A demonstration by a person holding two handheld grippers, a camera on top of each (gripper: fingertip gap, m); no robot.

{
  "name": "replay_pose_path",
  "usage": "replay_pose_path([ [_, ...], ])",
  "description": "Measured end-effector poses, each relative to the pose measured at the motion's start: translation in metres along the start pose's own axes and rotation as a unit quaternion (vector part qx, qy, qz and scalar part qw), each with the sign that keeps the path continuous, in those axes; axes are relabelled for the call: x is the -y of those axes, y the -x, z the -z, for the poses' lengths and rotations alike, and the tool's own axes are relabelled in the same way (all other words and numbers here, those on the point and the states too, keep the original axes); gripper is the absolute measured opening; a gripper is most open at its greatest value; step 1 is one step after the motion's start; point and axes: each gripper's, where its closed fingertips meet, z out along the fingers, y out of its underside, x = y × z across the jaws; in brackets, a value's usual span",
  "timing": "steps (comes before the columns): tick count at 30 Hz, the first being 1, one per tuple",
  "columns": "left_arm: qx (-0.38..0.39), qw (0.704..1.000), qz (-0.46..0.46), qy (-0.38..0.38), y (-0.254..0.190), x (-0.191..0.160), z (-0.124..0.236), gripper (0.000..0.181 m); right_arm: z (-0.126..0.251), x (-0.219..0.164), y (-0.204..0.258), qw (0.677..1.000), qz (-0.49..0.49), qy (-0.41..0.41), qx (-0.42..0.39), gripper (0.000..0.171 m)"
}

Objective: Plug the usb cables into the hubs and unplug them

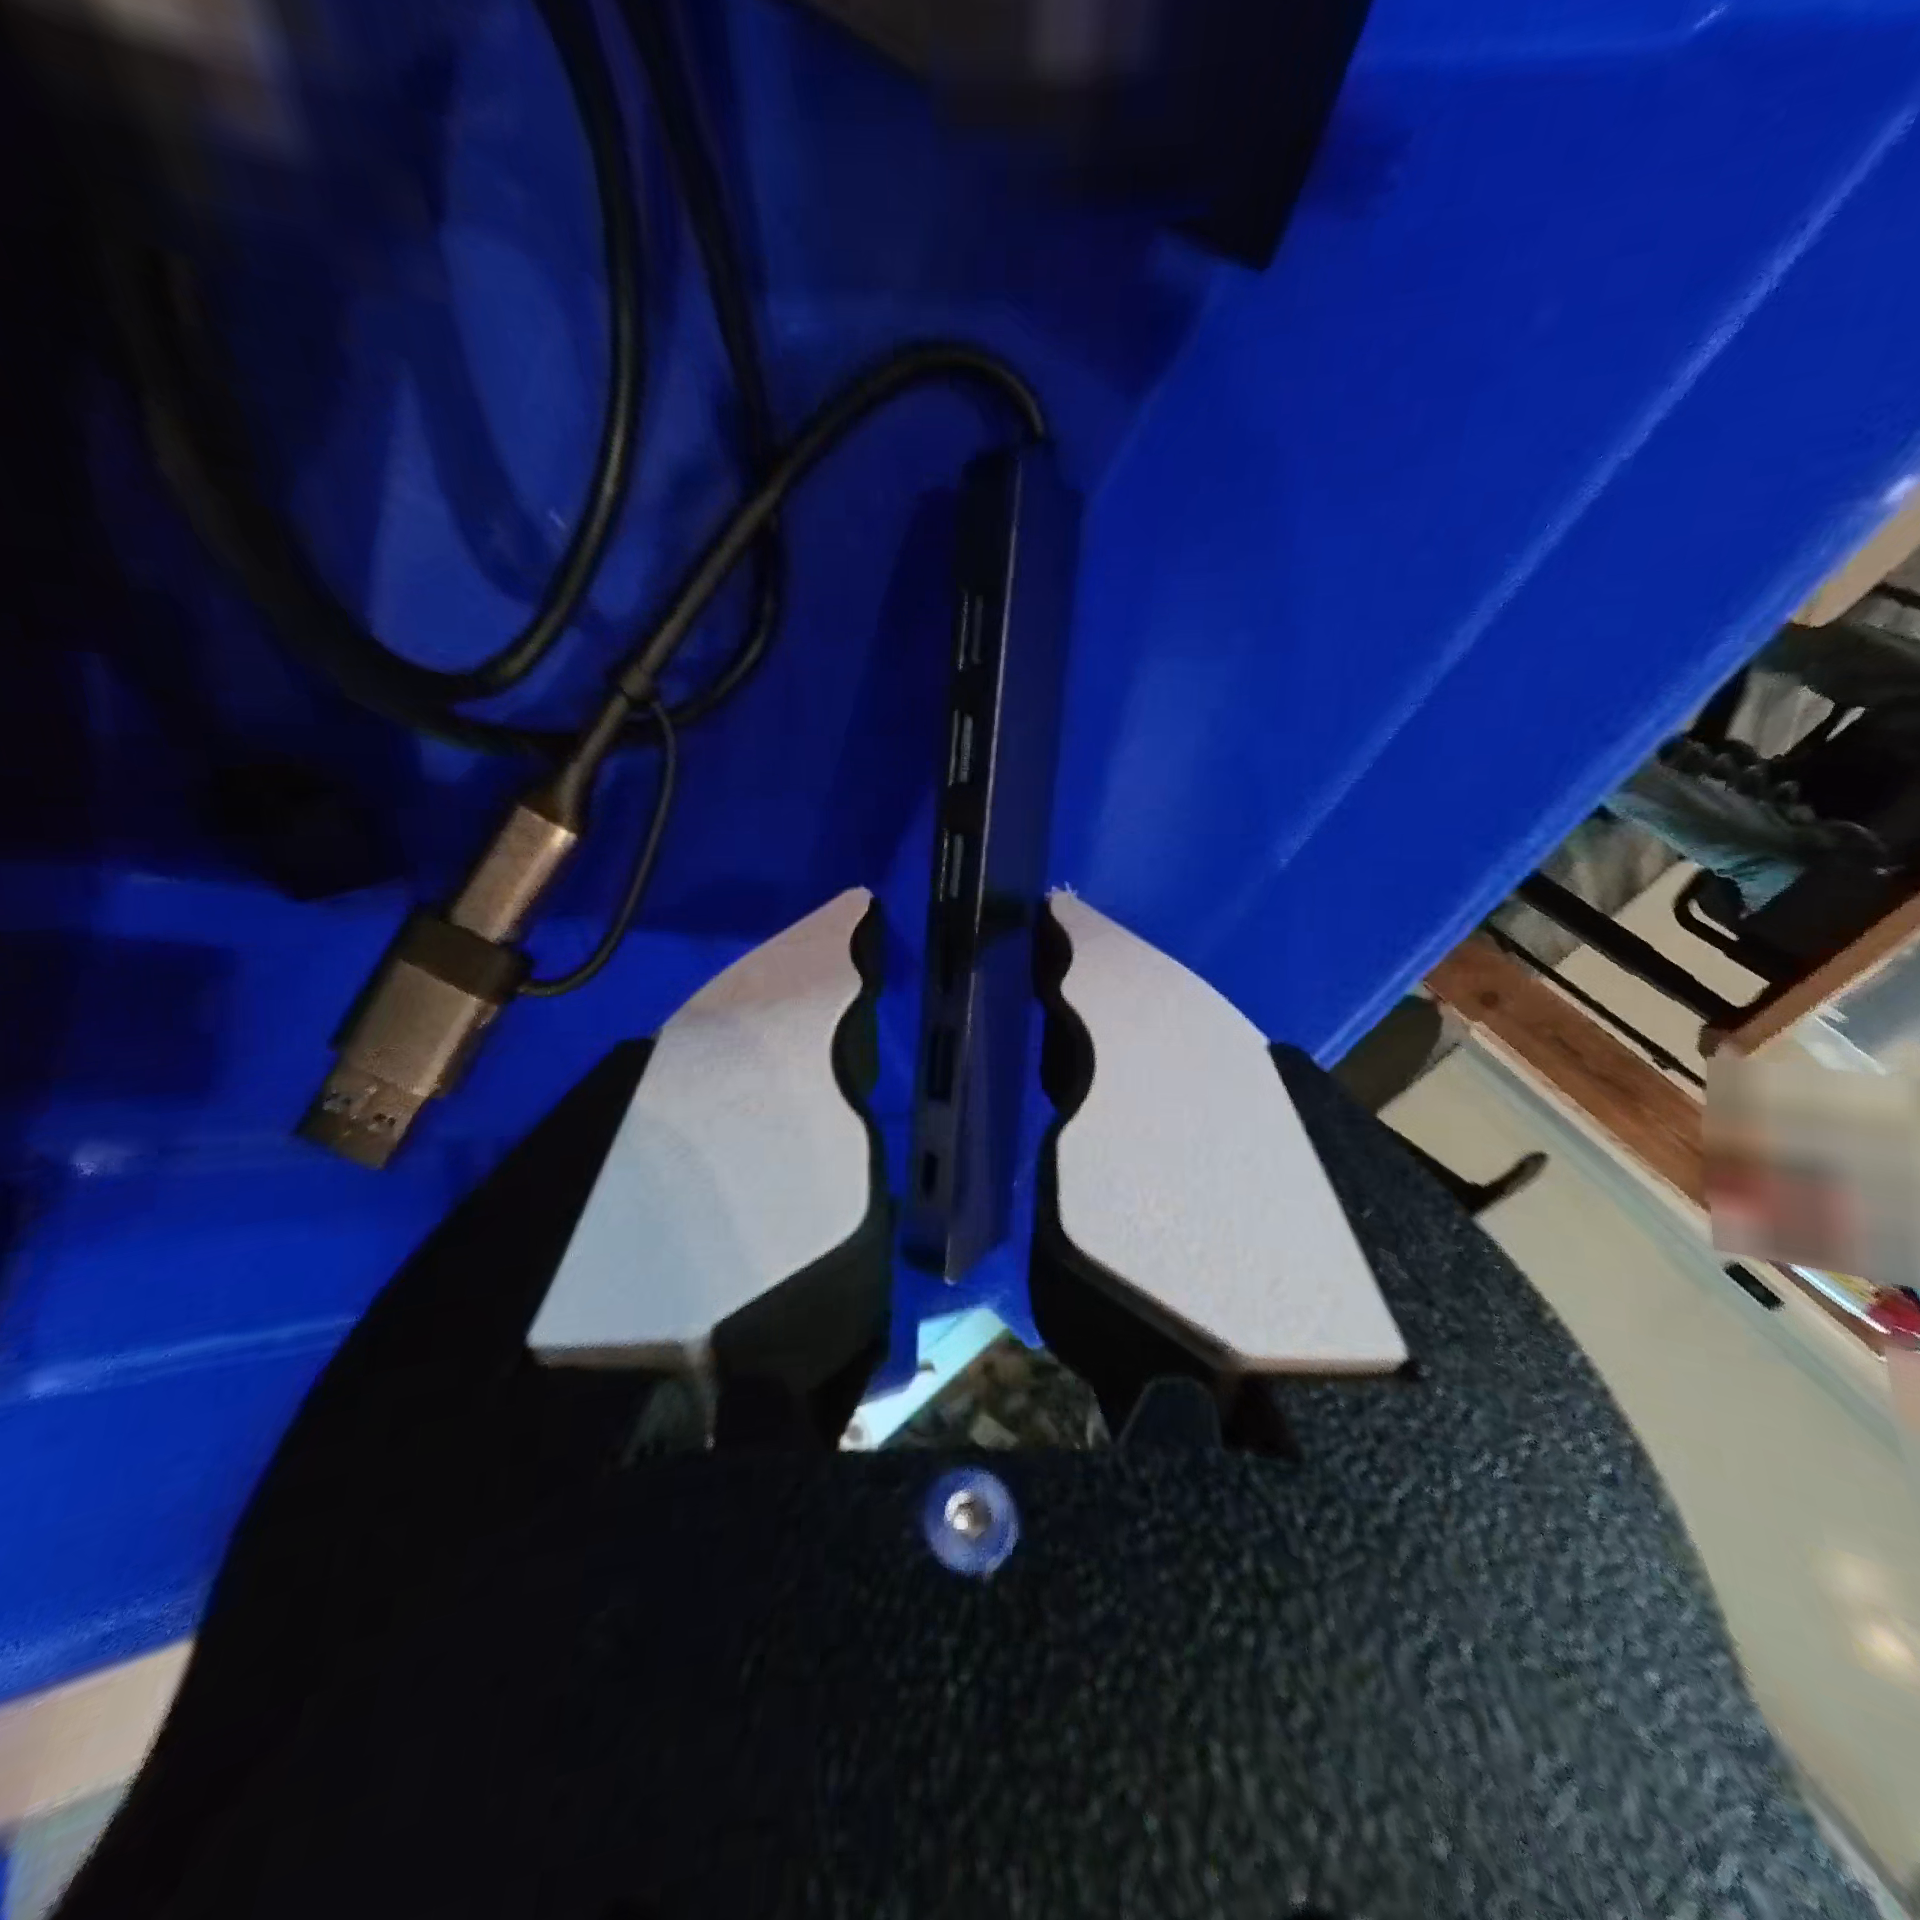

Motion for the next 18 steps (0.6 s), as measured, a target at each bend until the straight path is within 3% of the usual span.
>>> replay_pose_path([
  [7, -0.002, 1.000, -0.002, 0.000, -0.001, 0.000, 0.000, 0.006, -0.008, -0.007, -0.010, 0.992, 0.077, 0.052, -0.080, 0.012],
  [10, -0.002, 1.000, -0.004, -0.001, -0.001, 0.001, 0.000, 0.006, -0.003, -0.005, -0.014, 0.992, 0.059, 0.036, -0.103, 0.010],
  [18, -0.022, 0.998, -0.027, -0.047, -0.009, 0.016, 0.007, 0.013, 0.068, -0.028, -0.046, 0.959, -0.043, -0.055, -0.275, 0.010],
])
